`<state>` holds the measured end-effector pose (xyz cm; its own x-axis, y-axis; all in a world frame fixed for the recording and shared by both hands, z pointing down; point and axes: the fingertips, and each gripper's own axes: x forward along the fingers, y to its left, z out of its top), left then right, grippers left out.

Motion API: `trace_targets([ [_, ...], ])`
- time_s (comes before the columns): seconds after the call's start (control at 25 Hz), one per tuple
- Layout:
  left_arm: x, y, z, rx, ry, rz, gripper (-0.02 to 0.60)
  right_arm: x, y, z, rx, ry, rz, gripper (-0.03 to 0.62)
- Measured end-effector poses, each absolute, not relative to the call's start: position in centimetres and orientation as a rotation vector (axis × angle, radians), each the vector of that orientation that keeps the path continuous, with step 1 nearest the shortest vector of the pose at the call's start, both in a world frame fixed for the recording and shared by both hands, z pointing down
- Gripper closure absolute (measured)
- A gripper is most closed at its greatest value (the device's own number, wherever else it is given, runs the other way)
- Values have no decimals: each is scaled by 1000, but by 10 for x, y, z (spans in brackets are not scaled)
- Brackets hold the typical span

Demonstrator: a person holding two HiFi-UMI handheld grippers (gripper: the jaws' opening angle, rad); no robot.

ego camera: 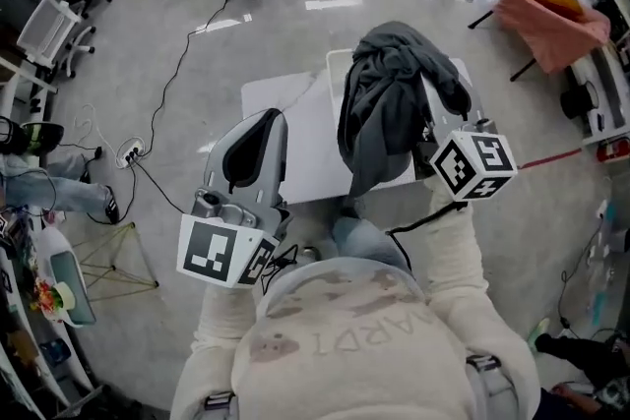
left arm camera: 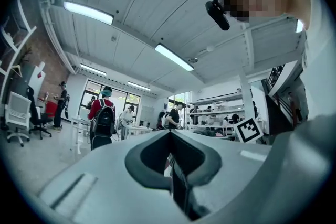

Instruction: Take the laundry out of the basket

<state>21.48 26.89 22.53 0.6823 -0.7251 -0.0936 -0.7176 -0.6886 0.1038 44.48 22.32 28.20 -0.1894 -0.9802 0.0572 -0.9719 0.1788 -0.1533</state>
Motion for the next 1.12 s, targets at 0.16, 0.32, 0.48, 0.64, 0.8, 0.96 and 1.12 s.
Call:
trace_targets([
  [0.16, 206, 239, 227, 2745, -1394, -188, 581, 461, 150, 386, -2109, 2618, -366, 405],
  [0.32, 192, 222, 233, 2635, -1575, -108, 581, 458, 142, 451, -2025, 2736, -468, 317],
  [0.48, 150, 217, 235, 2498, -1754, -101, 581, 454, 138, 406, -1821, 2599, -459, 286],
  [0.64, 97, 222, 227, 2365, -1953, -104, 581, 447, 147, 303, -1603, 2477, -314, 470],
  [0.8, 32, 230, 217, 2241, -2119, -172, 581, 410, 160, 206, -1271, 2407, -151, 566],
  [0.96, -29, 240, 218, 2143, -2213, -257, 581, 361, 175, 163, -1131, 2388, -12, 564],
  [1.12, -98, 254, 218, 2133, -2202, -323, 581, 287, 202, 132, -978, 2352, 34, 566],
])
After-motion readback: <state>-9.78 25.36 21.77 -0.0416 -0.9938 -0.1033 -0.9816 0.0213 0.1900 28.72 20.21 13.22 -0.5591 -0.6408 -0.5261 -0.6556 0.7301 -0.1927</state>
